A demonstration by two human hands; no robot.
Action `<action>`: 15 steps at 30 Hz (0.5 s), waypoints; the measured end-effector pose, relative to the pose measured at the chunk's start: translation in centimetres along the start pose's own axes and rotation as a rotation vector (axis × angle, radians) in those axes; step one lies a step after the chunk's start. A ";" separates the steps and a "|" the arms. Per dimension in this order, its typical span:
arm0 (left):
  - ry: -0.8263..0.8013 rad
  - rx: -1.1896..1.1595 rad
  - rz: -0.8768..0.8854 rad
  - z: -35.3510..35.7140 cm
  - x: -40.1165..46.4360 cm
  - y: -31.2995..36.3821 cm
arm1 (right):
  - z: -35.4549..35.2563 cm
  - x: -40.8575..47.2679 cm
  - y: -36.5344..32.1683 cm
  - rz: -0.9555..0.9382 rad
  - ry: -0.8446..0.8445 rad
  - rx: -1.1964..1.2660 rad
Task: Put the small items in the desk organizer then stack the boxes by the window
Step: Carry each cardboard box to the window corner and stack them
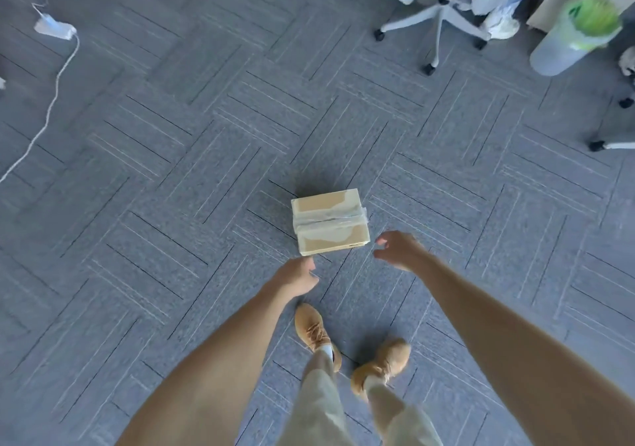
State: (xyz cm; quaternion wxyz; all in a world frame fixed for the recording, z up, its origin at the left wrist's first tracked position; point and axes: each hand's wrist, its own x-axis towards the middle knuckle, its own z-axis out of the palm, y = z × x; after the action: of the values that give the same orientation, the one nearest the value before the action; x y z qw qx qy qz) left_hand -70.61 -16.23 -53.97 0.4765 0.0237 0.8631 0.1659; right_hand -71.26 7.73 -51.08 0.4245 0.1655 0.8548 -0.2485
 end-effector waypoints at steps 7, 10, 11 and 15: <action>0.020 -0.132 -0.113 3.9 11.8 -1.8 | 2.3 13.0 3.2 0.027 -0.025 0.067; 0.032 -0.169 -0.156 7.4 18.1 -3.7 | 5.8 19.9 6.6 0.047 -0.037 0.082; 0.011 -0.176 -0.163 8.9 20.0 -4.5 | 7.2 21.9 7.7 0.050 -0.057 0.079; -0.055 -0.186 -0.228 14.3 27.3 -7.5 | 12.6 29.6 11.8 0.065 -0.113 0.107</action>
State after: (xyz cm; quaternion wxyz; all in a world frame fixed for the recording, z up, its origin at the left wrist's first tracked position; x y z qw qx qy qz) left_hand -72.71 -14.06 -85.56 0.5159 -0.1143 0.8276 0.1893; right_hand -74.61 12.49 -84.81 0.4705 0.2012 0.8091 -0.2888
